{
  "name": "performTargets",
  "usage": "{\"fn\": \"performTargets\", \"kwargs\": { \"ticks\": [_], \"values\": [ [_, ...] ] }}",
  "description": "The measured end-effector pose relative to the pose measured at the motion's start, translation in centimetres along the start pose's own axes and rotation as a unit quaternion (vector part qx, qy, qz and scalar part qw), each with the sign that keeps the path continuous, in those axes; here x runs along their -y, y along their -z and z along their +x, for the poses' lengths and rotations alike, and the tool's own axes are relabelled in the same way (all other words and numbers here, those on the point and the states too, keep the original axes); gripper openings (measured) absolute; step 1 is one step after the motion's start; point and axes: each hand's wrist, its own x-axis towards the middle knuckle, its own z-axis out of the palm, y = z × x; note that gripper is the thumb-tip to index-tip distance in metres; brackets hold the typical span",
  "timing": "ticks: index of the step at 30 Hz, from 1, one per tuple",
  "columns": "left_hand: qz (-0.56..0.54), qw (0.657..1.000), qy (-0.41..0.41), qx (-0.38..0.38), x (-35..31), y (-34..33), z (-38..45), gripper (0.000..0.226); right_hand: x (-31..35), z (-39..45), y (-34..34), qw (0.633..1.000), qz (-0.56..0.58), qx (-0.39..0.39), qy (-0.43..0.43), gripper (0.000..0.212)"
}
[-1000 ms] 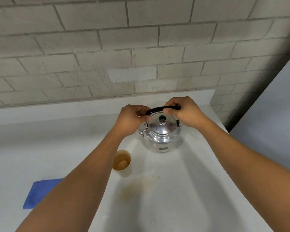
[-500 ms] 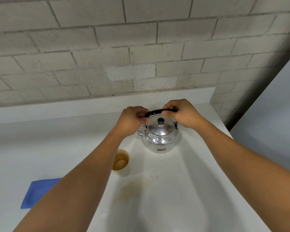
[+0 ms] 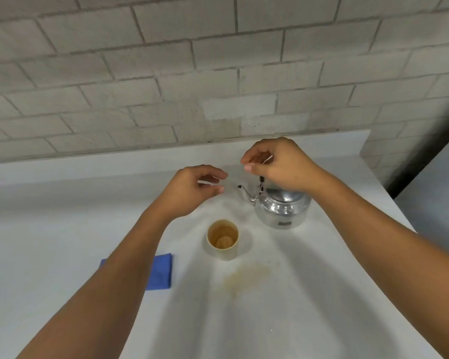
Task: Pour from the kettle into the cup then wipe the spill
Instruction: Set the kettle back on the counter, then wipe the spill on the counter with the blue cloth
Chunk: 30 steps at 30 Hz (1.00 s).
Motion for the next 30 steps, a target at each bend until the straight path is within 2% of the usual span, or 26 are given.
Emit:
{"fn": "performTargets", "kwargs": {
  "ticks": [3, 6, 10, 15, 21, 25, 28, 30],
  "values": [
    [0.034, 0.999, 0.030, -0.003, 2.0, 4.0, -3.7, 0.026, 3.2, -0.3, -4.5, 0.999, 0.010, 0.036, 0.024, 0.010],
    [0.079, 0.996, 0.041, 0.014, 4.5, 7.1, -7.0, 0.026, 5.1, -0.5, -9.2, 0.998, 0.020, 0.062, 0.010, 0.010],
    [0.103, 0.990, 0.091, 0.030, 9.1, 10.2, -10.8, 0.030, 6.9, -1.1, -15.9, 0.995, 0.045, 0.081, -0.038, 0.014],
    [0.137, 0.978, 0.145, 0.056, 14.9, 10.9, -13.8, 0.033, 7.6, -2.7, -22.9, 0.987, 0.050, 0.101, -0.113, 0.020],
    [0.252, 0.952, 0.151, 0.083, 19.0, 10.4, -16.0, 0.044, 6.1, -4.5, -29.2, 0.977, -0.053, 0.137, -0.157, 0.044],
    [0.302, 0.939, 0.131, 0.100, 20.1, 9.7, -17.1, 0.045, 5.1, -5.7, -31.9, 0.970, -0.180, 0.136, -0.093, 0.045],
    [0.330, 0.934, 0.105, 0.089, 20.5, 9.1, -17.4, 0.042, 4.8, -6.2, -32.7, 0.954, -0.267, 0.133, -0.015, 0.028],
    [0.334, 0.934, 0.097, 0.084, 20.7, 9.0, -17.6, 0.036, 4.8, -6.2, -33.0, 0.946, -0.288, 0.147, -0.005, 0.019]
  ]
}}
